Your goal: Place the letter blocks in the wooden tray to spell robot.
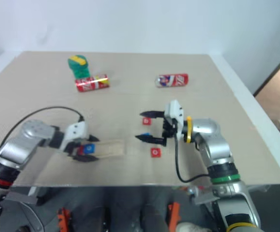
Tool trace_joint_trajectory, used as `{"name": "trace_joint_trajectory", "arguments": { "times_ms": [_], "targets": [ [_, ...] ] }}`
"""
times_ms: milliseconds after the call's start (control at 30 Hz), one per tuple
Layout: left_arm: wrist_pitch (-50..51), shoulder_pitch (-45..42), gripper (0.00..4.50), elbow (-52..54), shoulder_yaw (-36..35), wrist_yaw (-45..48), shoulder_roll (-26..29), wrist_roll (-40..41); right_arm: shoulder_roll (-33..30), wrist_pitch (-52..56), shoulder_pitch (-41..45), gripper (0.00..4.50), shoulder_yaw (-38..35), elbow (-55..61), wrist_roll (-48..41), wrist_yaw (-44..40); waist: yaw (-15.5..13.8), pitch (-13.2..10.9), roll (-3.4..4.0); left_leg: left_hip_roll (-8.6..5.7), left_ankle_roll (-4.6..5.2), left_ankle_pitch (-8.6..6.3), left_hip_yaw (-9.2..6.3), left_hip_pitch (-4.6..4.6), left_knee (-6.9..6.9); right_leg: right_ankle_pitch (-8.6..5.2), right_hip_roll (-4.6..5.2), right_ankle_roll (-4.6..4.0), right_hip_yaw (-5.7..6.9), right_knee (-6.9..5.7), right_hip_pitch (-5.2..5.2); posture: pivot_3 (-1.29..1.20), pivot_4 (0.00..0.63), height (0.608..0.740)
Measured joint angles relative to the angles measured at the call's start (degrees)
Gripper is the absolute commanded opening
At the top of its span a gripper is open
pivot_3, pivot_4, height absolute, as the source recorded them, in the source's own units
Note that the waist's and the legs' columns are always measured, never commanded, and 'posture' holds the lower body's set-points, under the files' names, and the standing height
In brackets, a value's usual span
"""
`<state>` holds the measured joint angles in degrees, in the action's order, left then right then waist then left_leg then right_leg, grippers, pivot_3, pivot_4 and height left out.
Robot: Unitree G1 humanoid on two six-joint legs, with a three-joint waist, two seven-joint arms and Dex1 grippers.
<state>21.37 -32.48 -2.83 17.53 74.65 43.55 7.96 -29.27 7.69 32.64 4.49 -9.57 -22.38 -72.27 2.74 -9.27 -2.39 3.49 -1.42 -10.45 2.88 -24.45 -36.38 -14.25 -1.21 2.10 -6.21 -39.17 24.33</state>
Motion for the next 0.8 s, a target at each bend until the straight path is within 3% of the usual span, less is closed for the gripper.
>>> {"name": "trace_joint_trajectory", "arguments": {
  "times_ms": [267, 667, 733, 800],
  "targets": [
    [-1.98, -8.08, 3.19, -8.07, 4.83, 0.69, -6.96, -4.01, -0.1, -0.16, -0.12, 4.5, -0.05, -0.12, 0.25, 0.4, 0.01, -0.01, 0.02, 0.06, 0.03, -0.02, -0.1, 0.0, 0.0, -0.01, -0.11, -0.03, 0.02, -0.01, -0.02, 0.0, 0.15, 0.74],
    [-5.98, -9.85, 3.19, -11.57, 5.25, 3.13, -7.36, -5.61, -0.77, -0.15, -0.99, 4.5, -0.05, 0.54, 0.25, 1.18, 0.02, -0.01, 0.02, 0.07, 0.04, -0.02, -0.11, 0.01, 0.0, -0.01, -0.12, -0.03, 0.03, -0.01, -0.02, 0.0, 0.15, 0.74],
    [-6.37, -9.89, 4.33, -11.81, 5.24, 3.26, -7.35, -5.68, -0.82, -0.16, -1.0, 4.5, -0.05, 0.53, 0.27, 1.2, 0.02, -0.01, 0.02, 0.08, 0.04, -0.02, -0.11, 0.01, 0.0, -0.01, -0.12, -0.03, 0.03, -0.01, -0.02, 0.0, 0.15, 0.74],
    [-6.15, -9.91, 4.48, -11.81, 5.03, 3.21, -7.35, -5.69, -0.82, -0.19, -1.0, 4.5, -0.05, 0.51, 0.32, 1.32, 0.02, -0.01, 0.02, 0.08, 0.04, -0.02, -0.11, 0.01, 0.0, -0.01, -0.12, -0.03, 0.03, -0.01, -0.02, 0.0, 0.15, 0.74]
  ]
}}
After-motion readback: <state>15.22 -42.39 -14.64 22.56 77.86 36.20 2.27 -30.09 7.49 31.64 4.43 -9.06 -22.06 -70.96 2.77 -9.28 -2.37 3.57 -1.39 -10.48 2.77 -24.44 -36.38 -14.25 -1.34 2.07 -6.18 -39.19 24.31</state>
